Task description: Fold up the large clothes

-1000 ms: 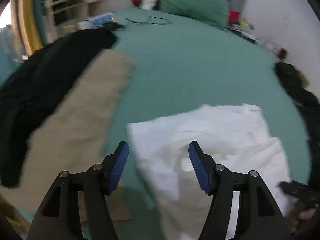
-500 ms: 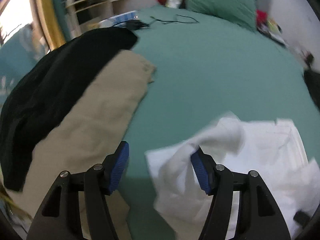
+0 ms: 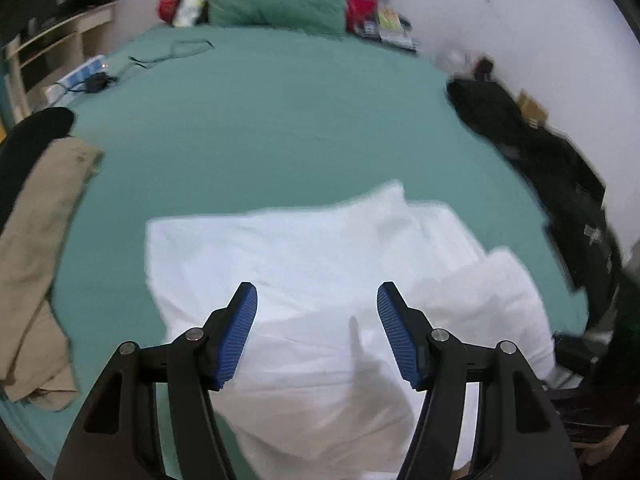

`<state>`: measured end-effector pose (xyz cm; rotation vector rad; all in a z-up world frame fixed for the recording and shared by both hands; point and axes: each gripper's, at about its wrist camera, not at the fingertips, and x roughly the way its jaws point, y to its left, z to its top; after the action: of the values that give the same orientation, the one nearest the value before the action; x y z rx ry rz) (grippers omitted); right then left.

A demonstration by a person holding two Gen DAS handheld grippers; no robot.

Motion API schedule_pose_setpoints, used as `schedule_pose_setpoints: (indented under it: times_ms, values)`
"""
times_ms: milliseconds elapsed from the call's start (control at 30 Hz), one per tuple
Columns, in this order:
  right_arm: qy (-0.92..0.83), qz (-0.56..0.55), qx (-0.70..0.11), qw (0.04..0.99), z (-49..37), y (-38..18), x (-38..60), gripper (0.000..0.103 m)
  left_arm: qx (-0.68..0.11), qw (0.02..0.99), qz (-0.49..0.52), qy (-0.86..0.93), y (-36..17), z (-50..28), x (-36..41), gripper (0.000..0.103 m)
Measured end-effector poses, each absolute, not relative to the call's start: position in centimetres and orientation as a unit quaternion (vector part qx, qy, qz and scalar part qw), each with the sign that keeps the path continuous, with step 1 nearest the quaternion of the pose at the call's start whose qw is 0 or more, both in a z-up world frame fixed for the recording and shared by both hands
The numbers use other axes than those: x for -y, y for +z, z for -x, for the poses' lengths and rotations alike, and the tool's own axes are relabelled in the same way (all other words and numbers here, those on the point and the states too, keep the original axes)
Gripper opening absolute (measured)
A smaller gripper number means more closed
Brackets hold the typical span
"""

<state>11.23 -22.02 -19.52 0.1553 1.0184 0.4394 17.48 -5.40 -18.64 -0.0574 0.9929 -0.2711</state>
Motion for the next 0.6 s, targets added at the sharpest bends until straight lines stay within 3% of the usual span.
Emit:
schedule_pose_setpoints:
  times_ms: [267, 600]
  values:
    - [0.191, -0.153, -0.453, 0.857, -10.9, -19.8, 26.8, 0.068, -0.543, 0.837, 0.011, -0.067, -22.2, -13.2, 2.5, 0.066]
    - [0.19, -0.193, -0.44, 0.856, -11.0, -20.3, 28.2, 0.069, -0.547, 0.834, 0.057, -0.041, -20.1, -6.9, -1.5, 0.066]
